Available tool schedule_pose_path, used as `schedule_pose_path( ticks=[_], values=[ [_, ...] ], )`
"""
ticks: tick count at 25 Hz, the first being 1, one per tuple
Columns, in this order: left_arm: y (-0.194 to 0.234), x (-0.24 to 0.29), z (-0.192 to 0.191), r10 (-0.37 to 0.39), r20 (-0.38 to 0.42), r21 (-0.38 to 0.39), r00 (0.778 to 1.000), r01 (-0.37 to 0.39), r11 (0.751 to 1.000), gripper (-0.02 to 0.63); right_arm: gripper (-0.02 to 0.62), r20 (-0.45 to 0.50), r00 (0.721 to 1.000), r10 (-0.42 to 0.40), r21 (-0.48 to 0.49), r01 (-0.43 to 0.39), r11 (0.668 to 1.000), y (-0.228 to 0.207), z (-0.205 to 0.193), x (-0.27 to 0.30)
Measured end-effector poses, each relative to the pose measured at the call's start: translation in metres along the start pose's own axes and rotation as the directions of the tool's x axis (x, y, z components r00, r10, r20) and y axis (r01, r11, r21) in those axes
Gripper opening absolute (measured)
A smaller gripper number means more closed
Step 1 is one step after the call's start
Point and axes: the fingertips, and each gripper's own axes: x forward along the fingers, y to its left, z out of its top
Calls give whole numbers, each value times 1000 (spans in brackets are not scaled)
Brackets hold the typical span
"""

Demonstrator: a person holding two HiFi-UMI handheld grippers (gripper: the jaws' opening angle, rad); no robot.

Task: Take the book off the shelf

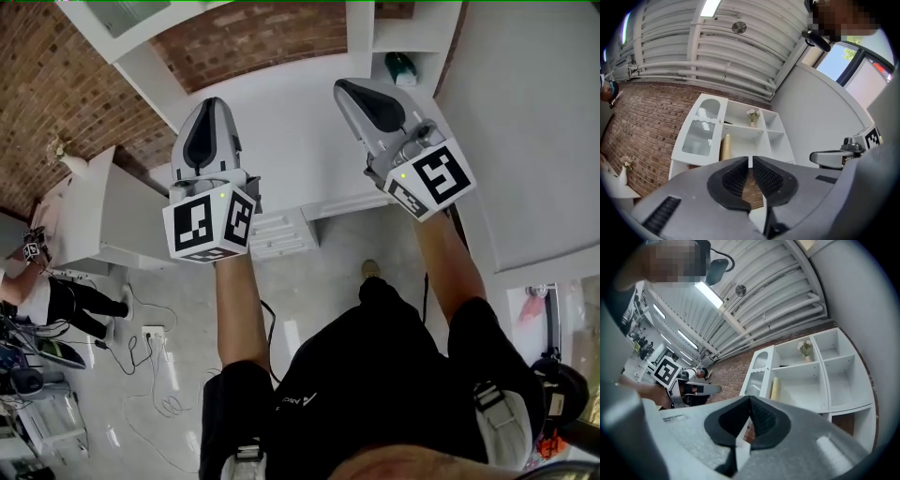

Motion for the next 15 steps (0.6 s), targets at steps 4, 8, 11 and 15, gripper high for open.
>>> schedule_pose_path(
  ticks=[4, 8, 11, 15],
  values=[
    [-6, 74, -28, 52, -12, 28, 999, -52, 998, 65, 2, 20, 999, 43, 1, -43, 999, -66, -31, 15],
    [-1, 143, -37, 123, -7, 62, 992, -122, 991, 95, 2, 25, 996, 89, -35, -88, 995, -120, -52, 35],
    [5, 192, -39, 170, -3, 85, 986, -169, 982, 118, 2, 28, 990, 135, -58, -133, 989, -152, -62, 50],
    [22, 251, -40, 218, -14, 110, 976, -215, 970, 153, 2, 33, 984, 177, -59, -175, 983, -184, -72, 78]
  ],
)
